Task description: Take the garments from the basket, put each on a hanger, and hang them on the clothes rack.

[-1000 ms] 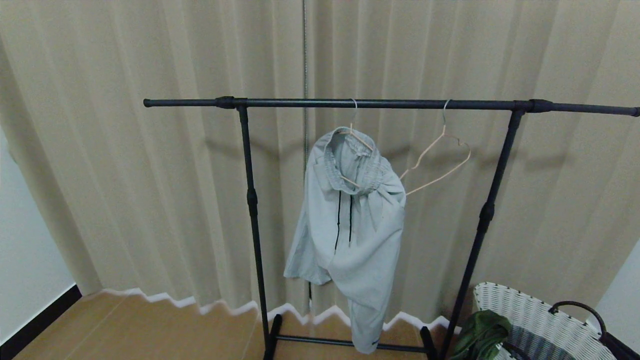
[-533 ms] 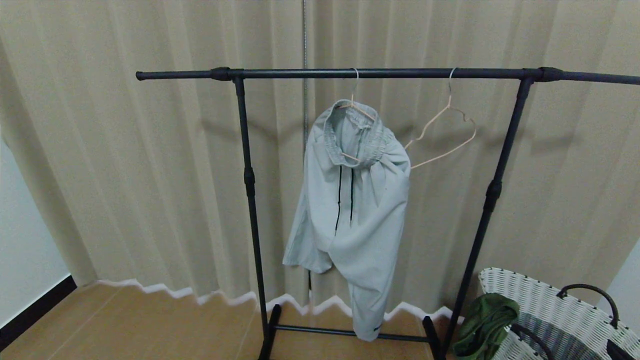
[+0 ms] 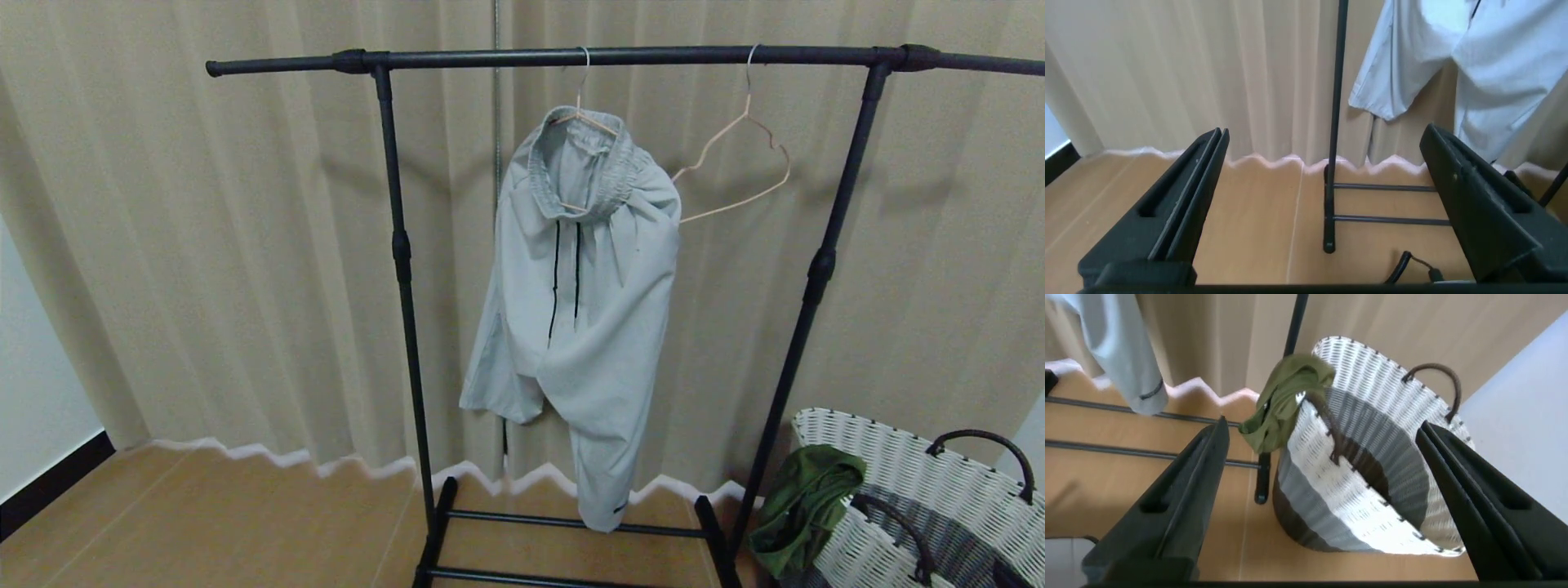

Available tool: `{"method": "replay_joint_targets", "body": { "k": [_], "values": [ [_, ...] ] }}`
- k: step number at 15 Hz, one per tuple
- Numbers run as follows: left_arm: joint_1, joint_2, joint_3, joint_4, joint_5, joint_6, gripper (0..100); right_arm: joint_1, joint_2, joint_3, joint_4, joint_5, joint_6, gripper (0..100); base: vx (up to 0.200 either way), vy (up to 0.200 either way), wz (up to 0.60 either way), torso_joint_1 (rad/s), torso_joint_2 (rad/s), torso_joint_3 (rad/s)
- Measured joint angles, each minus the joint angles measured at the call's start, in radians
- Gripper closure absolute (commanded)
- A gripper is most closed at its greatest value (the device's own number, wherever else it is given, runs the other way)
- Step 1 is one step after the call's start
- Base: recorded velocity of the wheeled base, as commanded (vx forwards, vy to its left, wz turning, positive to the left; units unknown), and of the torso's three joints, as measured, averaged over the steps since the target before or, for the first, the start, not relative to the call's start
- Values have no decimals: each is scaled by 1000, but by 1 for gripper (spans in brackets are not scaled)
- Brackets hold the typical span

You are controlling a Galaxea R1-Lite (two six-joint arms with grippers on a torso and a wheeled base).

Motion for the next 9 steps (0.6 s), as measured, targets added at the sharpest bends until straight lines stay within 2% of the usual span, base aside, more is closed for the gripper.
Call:
{"method": "replay_joint_targets", "body": {
  "k": [3,5,7,9],
  "values": [
    [0,0,0,-1,0,-7,0,0,-6,6,-1,0,0,0,0,0,0,0,0,0],
    [0,0,-1,0,0,-4,0,2,-17,26,-2,8,0,0,0,0,0,-90,156,122],
    [0,0,-1,-1,1,-2,0,14,-42,48,3,54,0,0,0,-200,0,-27,56,34],
    [-1,0,0,0,0,-1,0,21,-60,55,4,67,0,0,0,-200,0,-10,22,12]
  ]
}}
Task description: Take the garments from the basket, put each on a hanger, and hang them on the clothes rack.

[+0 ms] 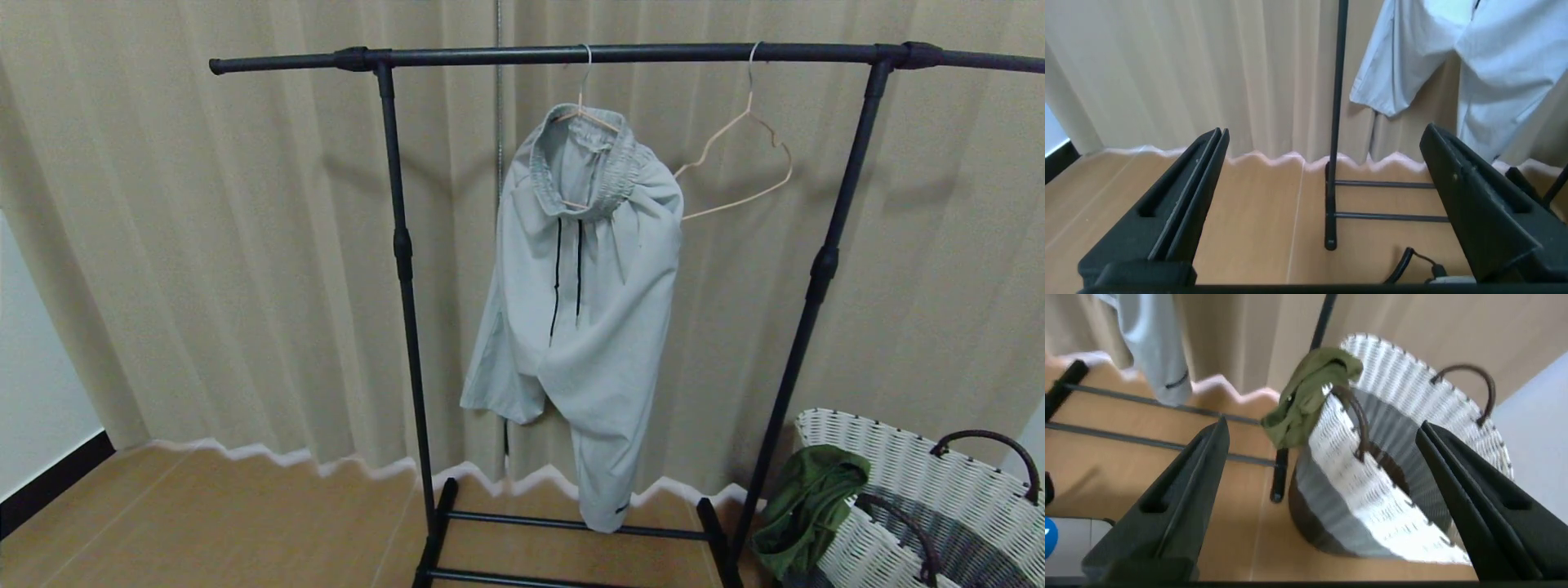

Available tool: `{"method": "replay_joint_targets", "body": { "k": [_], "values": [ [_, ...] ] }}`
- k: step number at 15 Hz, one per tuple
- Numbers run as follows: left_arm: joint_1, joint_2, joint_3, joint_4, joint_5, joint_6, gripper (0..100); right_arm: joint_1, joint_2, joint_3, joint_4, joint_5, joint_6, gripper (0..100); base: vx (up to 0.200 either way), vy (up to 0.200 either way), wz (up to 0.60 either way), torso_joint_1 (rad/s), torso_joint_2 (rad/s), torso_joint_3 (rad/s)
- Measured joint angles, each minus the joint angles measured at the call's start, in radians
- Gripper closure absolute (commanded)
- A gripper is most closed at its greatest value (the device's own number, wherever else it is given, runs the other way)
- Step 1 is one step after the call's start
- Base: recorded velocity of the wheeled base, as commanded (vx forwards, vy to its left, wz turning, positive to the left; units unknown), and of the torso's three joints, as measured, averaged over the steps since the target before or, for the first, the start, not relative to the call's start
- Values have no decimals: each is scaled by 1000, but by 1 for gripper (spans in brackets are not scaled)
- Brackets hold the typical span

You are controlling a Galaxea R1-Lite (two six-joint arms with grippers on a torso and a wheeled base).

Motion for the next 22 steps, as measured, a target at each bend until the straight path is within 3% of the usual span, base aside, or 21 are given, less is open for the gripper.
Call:
{"method": "replay_joint_targets", "body": {
  "k": [2,11,15,19,22],
  "values": [
    [1,0,0,-1,0,1,0,3,-7,2,0,1,0,0,0,-200,0,7,12,7],
    [0,0,2,1,-1,7,0,2,-32,6,84,0,-9,0,0,0,0,0,0,0],
    [0,0,1,0,-1,6,0,2,-85,8,181,-3,-63,0,200,0,0,-5,0,7],
    [0,0,2,-1,-1,3,0,2,-84,-6,179,1,-64,0,200,0,0,1,4,1],
    [0,0,2,0,-1,7,0,2,1,-47,173,1,-65,0,0,0,0,0,0,0]
  ]
}}
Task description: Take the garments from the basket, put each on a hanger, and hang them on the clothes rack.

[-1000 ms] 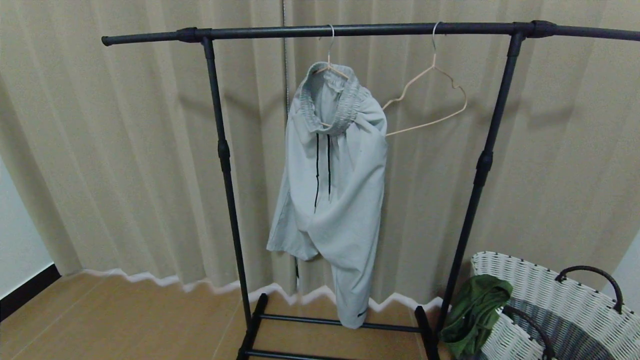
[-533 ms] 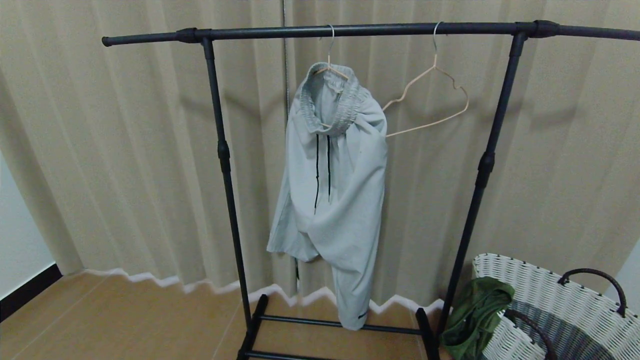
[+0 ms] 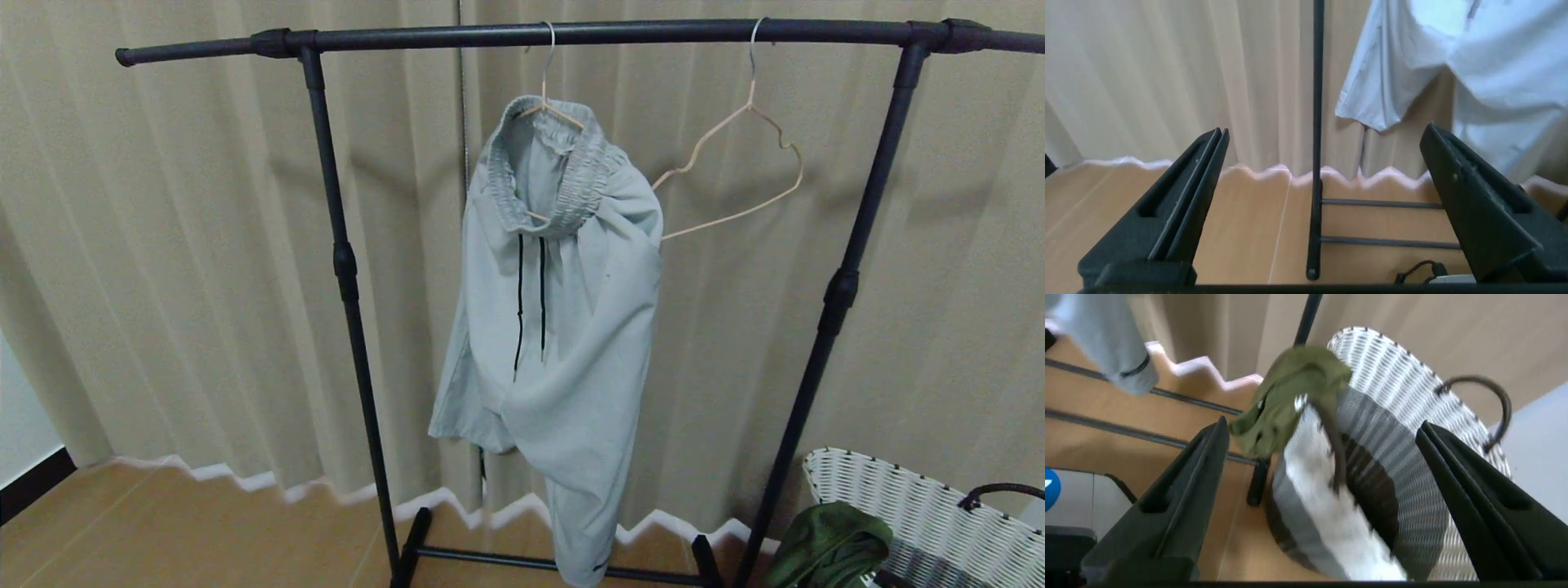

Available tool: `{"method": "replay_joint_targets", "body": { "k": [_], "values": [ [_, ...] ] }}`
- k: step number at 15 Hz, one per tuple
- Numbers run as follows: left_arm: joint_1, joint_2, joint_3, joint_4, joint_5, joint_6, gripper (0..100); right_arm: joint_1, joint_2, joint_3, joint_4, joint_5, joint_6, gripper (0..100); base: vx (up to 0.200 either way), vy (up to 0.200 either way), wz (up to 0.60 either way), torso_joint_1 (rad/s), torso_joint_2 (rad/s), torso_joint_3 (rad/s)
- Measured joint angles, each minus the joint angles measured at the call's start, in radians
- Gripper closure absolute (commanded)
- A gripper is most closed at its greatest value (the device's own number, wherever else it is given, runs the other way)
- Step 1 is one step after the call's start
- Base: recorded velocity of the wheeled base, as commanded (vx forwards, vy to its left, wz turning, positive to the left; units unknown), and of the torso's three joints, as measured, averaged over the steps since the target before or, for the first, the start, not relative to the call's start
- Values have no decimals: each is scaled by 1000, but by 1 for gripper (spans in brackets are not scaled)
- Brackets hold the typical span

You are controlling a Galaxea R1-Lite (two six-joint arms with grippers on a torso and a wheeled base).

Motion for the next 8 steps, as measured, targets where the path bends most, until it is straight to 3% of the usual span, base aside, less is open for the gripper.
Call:
{"method": "replay_joint_targets", "body": {
  "k": [5,8],
  "values": [
    [1,0,-2,-1,-1,77,0,0,295,-87,-45,-6,-1,0,0,0,0,0,0,0],
    [0,1,-24,11,0,76,0,1,390,0,-211,-5,-38,0,0,0,0,0,0,0]
  ]
}}
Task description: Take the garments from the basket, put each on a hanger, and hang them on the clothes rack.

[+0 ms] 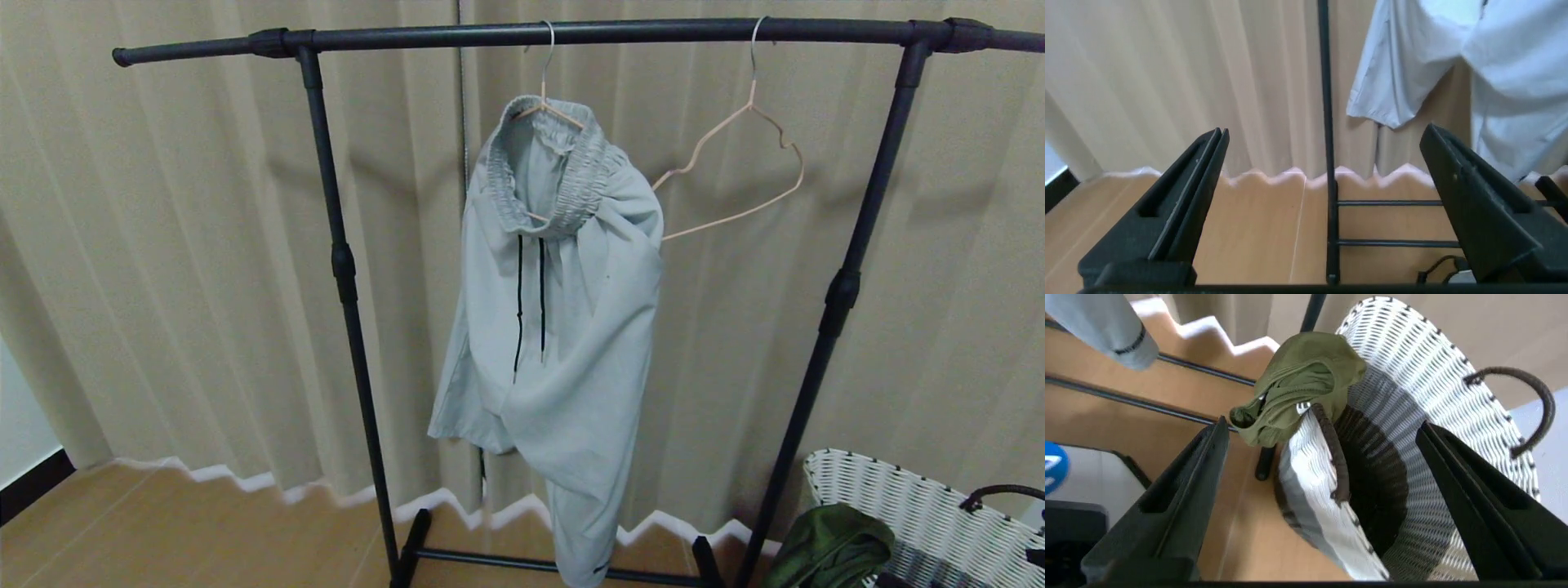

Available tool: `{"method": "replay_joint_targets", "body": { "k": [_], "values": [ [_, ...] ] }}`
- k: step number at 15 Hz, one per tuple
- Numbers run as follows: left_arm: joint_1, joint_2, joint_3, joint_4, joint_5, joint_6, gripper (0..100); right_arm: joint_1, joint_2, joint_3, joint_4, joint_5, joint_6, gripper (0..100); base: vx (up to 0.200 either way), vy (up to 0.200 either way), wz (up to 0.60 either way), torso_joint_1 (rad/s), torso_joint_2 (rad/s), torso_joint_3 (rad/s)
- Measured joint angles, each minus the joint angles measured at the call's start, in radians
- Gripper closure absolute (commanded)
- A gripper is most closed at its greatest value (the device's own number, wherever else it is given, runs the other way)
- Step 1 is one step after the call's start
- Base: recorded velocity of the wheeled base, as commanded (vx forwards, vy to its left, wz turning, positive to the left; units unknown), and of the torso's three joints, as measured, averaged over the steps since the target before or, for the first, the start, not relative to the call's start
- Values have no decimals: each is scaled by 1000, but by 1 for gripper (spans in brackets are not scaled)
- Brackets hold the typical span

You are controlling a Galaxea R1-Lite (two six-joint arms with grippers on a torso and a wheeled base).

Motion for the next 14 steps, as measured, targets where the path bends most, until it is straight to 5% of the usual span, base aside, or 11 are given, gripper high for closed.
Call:
{"method": "replay_joint_targets", "body": {
  "k": [3,8,14],
  "values": [
    [-2,40,-78,1,1,-2,0,1,11,83,-47,5,-7,0,0,0,0,0,0,0],
    [-16,368,-251,-11,-31,-54,0,3,-116,96,114,4,-80,0,0,0,0,0,0,0],
    [-124,744,-330,-174,-89,-178,0,4,-167,98,117,0,-17,0,0,0,0,0,0,0]
  ]
}}
